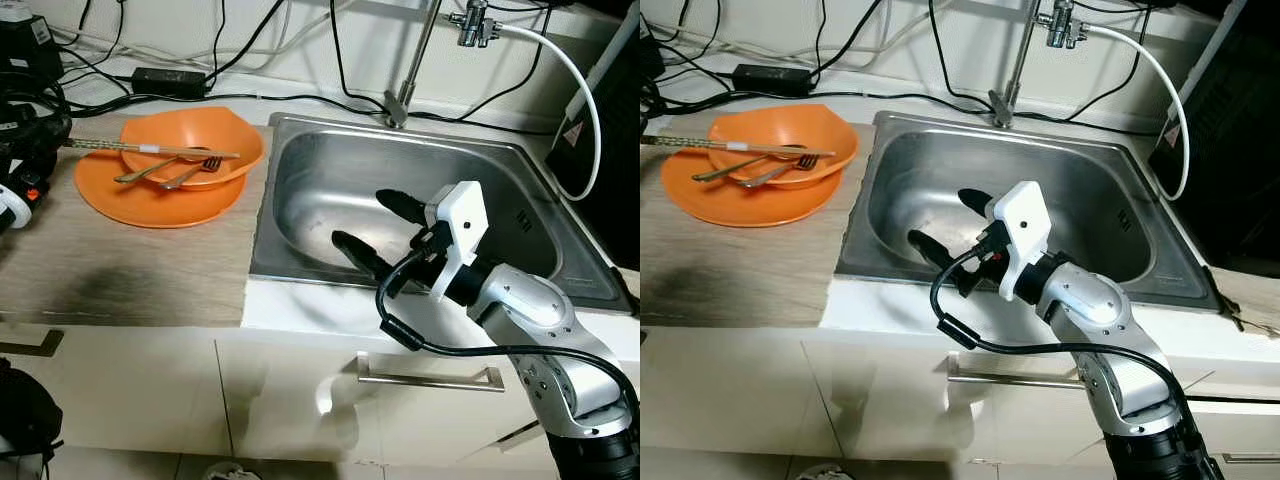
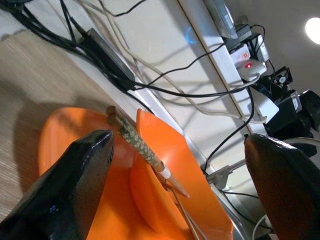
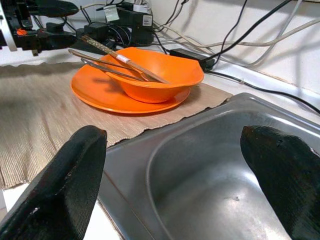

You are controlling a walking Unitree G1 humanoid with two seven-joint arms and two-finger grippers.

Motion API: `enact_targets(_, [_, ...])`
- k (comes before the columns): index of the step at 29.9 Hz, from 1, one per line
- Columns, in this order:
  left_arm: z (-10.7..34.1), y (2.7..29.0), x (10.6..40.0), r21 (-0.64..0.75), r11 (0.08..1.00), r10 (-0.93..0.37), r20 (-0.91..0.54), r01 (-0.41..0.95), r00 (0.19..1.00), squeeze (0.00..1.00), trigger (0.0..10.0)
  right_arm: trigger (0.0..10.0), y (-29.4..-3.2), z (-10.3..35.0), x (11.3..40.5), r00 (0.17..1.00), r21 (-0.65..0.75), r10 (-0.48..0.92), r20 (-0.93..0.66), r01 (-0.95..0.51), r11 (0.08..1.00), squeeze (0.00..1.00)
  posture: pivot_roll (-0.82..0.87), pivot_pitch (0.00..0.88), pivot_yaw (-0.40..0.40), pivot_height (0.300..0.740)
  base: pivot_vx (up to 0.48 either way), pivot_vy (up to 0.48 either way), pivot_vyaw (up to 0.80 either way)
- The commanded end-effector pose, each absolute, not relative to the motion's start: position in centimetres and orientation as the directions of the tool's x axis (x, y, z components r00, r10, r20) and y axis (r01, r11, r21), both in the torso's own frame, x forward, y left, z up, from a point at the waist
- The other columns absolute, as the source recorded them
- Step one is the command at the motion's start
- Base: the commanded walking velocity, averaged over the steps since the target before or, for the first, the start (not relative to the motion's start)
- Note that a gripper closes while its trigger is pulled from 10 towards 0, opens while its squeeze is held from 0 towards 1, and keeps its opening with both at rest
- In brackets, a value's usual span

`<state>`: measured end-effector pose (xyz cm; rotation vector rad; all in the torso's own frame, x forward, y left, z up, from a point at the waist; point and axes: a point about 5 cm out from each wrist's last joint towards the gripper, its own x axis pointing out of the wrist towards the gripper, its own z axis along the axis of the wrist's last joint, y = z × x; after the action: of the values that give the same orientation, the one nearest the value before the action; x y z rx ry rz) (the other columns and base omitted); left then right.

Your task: Kitchen organization

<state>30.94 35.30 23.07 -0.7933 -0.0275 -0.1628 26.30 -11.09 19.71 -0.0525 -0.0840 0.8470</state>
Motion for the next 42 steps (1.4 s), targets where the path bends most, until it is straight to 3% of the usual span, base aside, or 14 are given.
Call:
enact_targets(1, [23.2,34.5,31.7,-0.71,0.684,-0.157,0.082,0.168,0.984,0.0,10.0,10.0,-11.5,20.0,26.2,0.665,-0.096,0.745,0.052,-0.739,0.667,0.0,0.04,0.0,-0.064,0.74,0.0,0.0,0.0])
enact_targets(42, [22.8,33.0,36.1,-0.695,0.714,-0.035,0.085,0.084,0.996,0.0,10.0,10.0,-12.0,19.6,25.8,0.701,-0.088,0.711,0.053,-0.706,0.703,0.0,0.0,0.0,-0.013,0.74,0.0,0.0,0.0])
